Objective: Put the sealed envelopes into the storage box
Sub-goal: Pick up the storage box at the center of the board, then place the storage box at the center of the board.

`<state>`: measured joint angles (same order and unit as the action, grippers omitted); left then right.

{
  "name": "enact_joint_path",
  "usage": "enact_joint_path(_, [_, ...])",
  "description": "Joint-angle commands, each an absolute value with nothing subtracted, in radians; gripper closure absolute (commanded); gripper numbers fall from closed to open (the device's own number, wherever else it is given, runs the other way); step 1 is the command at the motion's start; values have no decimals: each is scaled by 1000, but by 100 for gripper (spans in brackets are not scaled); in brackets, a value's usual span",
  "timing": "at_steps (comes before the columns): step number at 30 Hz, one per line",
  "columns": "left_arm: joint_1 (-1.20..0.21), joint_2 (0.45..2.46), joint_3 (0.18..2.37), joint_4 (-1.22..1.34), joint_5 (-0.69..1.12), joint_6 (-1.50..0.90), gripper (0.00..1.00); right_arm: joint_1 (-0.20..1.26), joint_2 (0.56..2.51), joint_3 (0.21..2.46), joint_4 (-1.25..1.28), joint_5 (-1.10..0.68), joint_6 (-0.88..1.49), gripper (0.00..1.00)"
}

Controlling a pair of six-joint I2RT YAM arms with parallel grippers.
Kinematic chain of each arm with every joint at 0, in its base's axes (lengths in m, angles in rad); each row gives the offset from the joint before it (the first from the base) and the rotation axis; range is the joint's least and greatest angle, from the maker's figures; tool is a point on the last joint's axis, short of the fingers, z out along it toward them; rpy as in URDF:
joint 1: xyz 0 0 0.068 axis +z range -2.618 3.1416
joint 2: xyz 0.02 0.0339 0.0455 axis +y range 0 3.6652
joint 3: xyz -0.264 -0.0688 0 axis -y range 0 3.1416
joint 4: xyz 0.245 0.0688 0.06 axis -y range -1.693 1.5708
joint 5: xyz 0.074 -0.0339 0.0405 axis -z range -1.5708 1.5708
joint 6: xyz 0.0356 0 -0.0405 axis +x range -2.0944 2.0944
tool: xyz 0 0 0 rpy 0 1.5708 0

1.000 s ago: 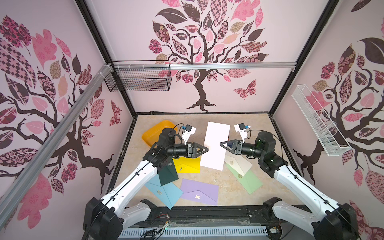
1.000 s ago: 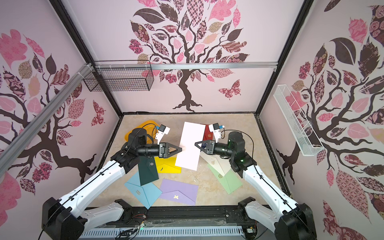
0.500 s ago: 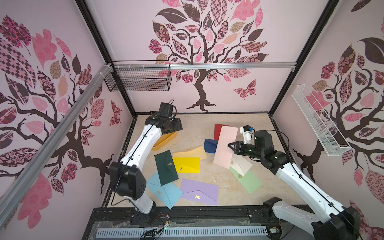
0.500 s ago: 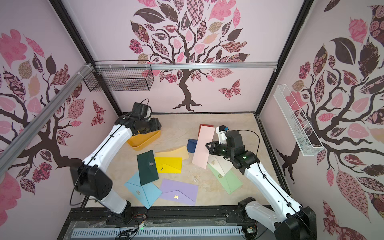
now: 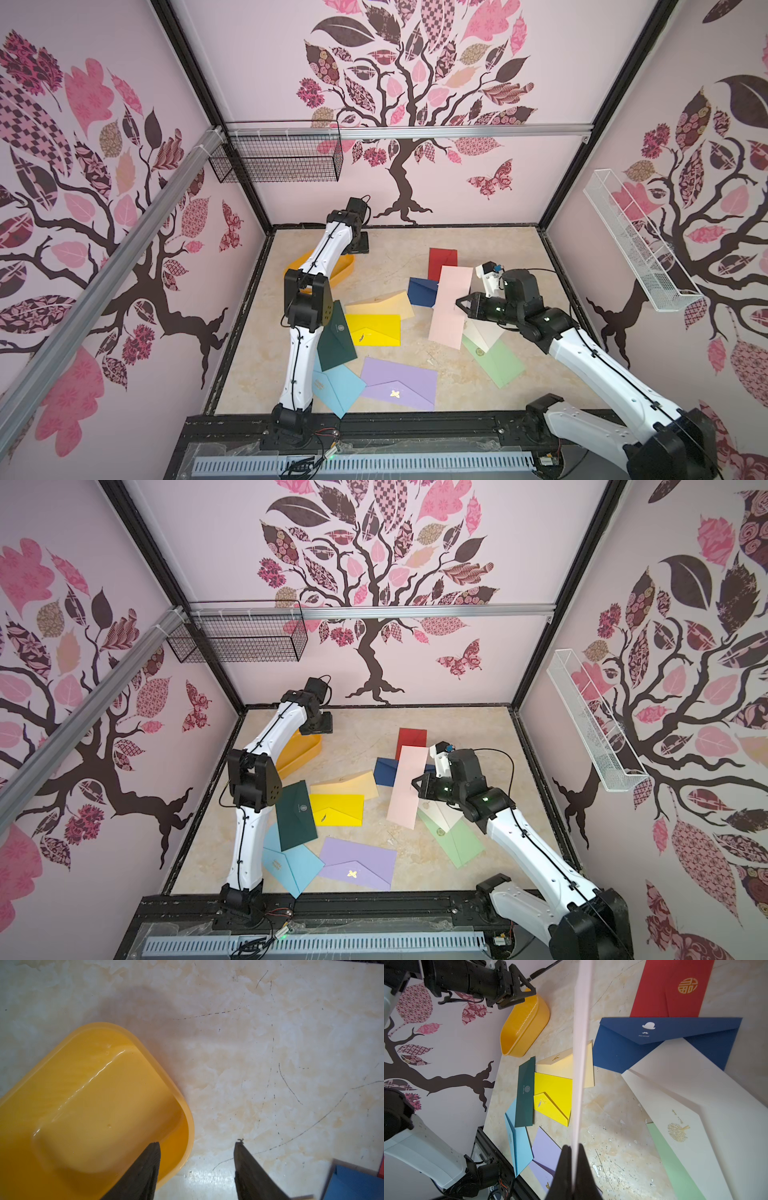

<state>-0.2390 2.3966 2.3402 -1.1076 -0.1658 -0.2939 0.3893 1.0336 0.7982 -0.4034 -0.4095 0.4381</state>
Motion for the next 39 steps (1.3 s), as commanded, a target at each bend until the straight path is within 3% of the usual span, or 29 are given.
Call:
enact_joint_path(1, [-236, 2451, 2409, -1158, -152, -296, 41, 388, 1027, 811, -406, -423, 422, 100])
enact_joint_path(7, [-235, 2512, 2447, -1162, -199, -320, 46, 389, 1032, 804, -408, -432, 422, 100])
enact_joint_path(16, [-249, 2528, 2443, -1142, -158, -331, 80, 390, 1031, 798, -414, -434, 423, 100])
enact_joint_path(23, [-331, 2478, 2426, -1140, -136, -336, 96, 390, 1028, 810, -424, -437, 428, 100])
enact_joint_path(39, [-596, 2360, 2247, -1065, -127, -329, 100, 390, 952, 831, -506, -406, 428, 100])
